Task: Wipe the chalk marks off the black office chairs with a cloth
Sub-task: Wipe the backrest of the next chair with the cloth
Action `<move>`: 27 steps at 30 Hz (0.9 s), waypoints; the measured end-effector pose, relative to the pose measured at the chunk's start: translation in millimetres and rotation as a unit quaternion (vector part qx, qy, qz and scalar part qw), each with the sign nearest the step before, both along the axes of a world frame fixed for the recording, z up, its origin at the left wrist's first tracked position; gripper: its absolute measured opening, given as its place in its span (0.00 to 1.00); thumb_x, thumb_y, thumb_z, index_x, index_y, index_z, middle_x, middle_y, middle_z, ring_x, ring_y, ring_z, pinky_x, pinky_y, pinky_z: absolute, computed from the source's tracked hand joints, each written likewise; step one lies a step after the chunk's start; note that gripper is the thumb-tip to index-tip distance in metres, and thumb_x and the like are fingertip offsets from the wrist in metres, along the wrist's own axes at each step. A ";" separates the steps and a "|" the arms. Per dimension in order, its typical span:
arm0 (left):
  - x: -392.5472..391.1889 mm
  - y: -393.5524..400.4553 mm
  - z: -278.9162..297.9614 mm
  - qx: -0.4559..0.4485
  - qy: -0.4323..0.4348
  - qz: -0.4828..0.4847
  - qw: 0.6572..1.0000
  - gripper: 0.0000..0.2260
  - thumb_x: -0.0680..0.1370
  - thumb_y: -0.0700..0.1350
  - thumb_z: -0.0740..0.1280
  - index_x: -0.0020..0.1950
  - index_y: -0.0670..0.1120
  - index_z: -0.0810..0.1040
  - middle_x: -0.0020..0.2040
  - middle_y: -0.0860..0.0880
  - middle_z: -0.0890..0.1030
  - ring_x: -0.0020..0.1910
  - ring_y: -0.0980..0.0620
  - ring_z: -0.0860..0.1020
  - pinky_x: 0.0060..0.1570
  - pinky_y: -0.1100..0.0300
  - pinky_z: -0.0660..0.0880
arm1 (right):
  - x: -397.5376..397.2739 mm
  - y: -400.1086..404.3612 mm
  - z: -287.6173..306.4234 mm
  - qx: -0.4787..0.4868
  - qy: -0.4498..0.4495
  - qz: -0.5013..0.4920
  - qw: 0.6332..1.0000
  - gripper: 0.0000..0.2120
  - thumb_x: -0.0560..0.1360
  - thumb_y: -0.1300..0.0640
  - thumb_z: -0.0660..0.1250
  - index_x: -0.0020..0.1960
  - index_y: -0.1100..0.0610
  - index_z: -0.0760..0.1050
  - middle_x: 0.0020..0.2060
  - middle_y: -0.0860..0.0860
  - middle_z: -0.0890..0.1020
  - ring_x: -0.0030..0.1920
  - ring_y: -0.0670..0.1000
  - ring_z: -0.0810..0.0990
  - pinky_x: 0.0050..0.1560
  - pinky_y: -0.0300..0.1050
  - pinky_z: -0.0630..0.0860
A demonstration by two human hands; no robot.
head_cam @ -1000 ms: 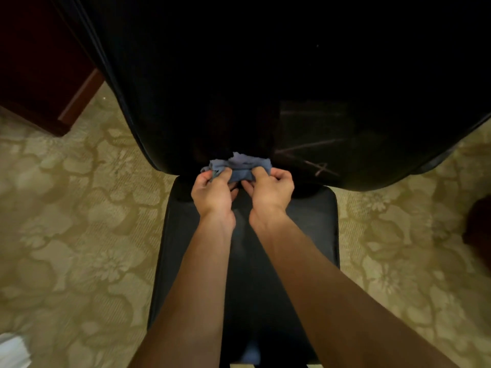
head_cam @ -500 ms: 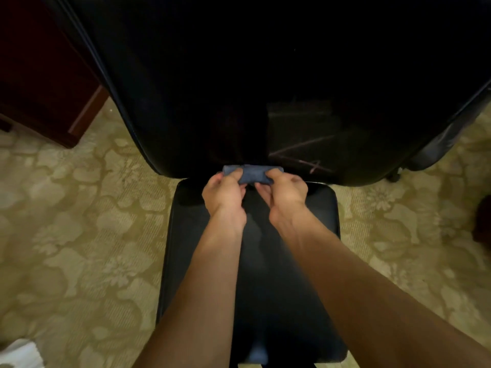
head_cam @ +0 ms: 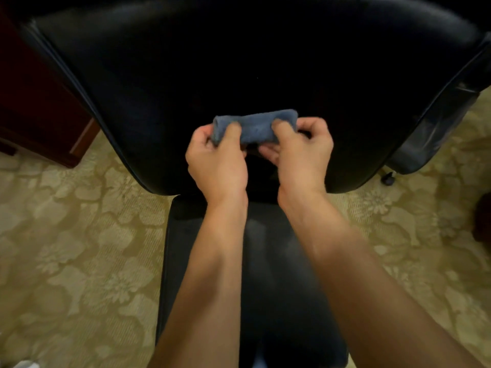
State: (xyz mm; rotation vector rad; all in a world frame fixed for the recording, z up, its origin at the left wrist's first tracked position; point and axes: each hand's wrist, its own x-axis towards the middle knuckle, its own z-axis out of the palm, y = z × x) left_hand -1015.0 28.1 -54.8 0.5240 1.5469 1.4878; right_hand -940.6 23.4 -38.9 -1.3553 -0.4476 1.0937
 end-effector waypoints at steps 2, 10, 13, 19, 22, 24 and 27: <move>1.5 -6.5 -20.6 -0.016 0.052 -0.023 0.998 0.06 0.77 0.40 0.70 0.44 0.50 0.77 0.40 0.54 0.84 0.41 0.58 0.83 0.41 0.59 0.80 | 2.7 -4.0 -20.7 -0.048 -0.021 -0.004 0.999 0.07 0.77 0.65 0.67 0.47 0.55 0.70 0.42 0.58 0.82 0.43 0.55 0.85 0.41 0.45 0.82; 1.5 -48.2 -87.3 -0.182 0.060 -0.039 0.981 0.03 0.78 0.42 0.72 0.48 0.48 0.79 0.44 0.50 0.84 0.44 0.55 0.84 0.42 0.60 0.81 | 3.0 -33.6 -94.9 -0.272 -0.007 -0.011 0.962 0.07 0.79 0.62 0.66 0.46 0.56 0.69 0.48 0.60 0.82 0.39 0.53 0.84 0.33 0.40 0.80; -1.6 -30.0 -61.7 -0.117 0.048 -0.011 0.992 0.02 0.77 0.41 0.72 0.47 0.47 0.80 0.42 0.51 0.84 0.40 0.59 0.83 0.41 0.62 0.80 | 2.9 -15.1 -63.2 -0.190 0.016 -0.026 0.981 0.07 0.78 0.64 0.68 0.46 0.57 0.70 0.47 0.61 0.82 0.35 0.50 0.83 0.34 0.38 0.79; 4.1 5.8 28.2 0.042 0.019 0.002 0.999 0.05 0.77 0.39 0.71 0.43 0.46 0.77 0.38 0.52 0.82 0.37 0.59 0.81 0.38 0.63 0.77 | -1.9 10.9 33.6 -0.026 -0.012 -0.050 0.998 0.06 0.79 0.62 0.67 0.46 0.57 0.70 0.39 0.58 0.82 0.32 0.50 0.82 0.34 0.40 0.78; 3.8 18.9 64.2 0.118 0.138 -0.008 0.983 0.06 0.77 0.44 0.71 0.41 0.49 0.76 0.37 0.53 0.82 0.37 0.57 0.81 0.38 0.56 0.80 | 3.9 19.2 69.4 0.037 -0.048 -0.043 0.997 0.05 0.79 0.61 0.67 0.47 0.57 0.71 0.39 0.58 0.83 0.33 0.51 0.84 0.35 0.41 0.79; 3.4 23.8 77.0 0.133 0.240 -0.011 0.962 0.07 0.77 0.47 0.70 0.41 0.50 0.74 0.36 0.55 0.80 0.39 0.55 0.81 0.40 0.54 0.80 | 8.0 21.2 73.8 0.047 -0.086 -0.025 0.995 0.06 0.78 0.60 0.68 0.47 0.56 0.71 0.39 0.58 0.84 0.34 0.52 0.85 0.36 0.42 0.79; 2.7 20.3 62.5 0.105 0.332 -0.032 0.937 0.08 0.76 0.48 0.70 0.42 0.49 0.73 0.35 0.59 0.76 0.43 0.52 0.79 0.45 0.57 0.75 | 11.7 17.6 48.7 0.017 -0.183 -0.021 0.983 0.08 0.76 0.60 0.69 0.43 0.52 0.70 0.35 0.56 0.83 0.33 0.51 0.84 0.36 0.47 0.80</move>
